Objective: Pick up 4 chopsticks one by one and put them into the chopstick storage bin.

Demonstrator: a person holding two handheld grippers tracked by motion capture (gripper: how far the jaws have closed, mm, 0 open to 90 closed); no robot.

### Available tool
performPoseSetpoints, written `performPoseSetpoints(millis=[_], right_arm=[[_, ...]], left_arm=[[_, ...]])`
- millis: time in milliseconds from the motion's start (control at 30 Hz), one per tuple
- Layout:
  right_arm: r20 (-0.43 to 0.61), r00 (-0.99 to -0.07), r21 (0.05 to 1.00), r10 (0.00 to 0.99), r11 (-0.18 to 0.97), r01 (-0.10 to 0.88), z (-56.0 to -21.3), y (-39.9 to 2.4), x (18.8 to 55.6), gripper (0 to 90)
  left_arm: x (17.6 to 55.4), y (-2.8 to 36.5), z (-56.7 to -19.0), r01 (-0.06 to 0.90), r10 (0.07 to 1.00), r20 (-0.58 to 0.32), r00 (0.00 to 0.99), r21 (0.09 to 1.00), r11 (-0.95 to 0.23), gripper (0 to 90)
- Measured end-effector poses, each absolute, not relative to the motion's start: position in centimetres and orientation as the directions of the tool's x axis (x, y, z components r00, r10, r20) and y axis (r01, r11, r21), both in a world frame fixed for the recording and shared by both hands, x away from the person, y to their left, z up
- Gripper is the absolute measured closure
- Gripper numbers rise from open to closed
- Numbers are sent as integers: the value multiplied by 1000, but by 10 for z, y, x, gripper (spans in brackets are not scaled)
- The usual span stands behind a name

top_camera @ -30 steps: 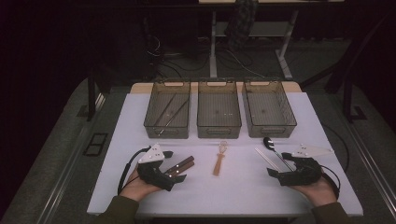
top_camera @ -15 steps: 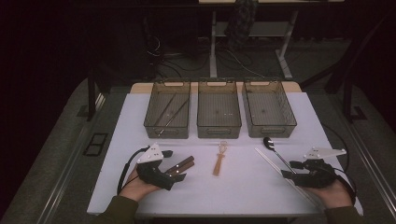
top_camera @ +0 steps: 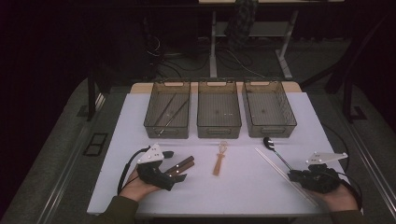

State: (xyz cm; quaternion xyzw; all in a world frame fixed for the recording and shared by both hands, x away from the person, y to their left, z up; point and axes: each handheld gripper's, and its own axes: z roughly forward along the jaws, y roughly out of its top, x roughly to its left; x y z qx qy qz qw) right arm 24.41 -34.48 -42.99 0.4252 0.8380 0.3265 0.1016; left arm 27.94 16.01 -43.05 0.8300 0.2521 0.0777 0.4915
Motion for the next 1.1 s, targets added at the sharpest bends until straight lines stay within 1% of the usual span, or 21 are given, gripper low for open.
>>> performPoseSetpoints(millis=[467, 1100], right_arm=[[109, -618, 602, 778, 443, 664, -435, -343, 246, 840], [98, -621, 594, 778, 455, 663, -437, -345, 247, 830]], left_arm=[[280, 159, -432, 346, 487, -124, 865, 850, -397, 23], [280, 159, -432, 347, 487, -125, 864, 849, -398, 22]])
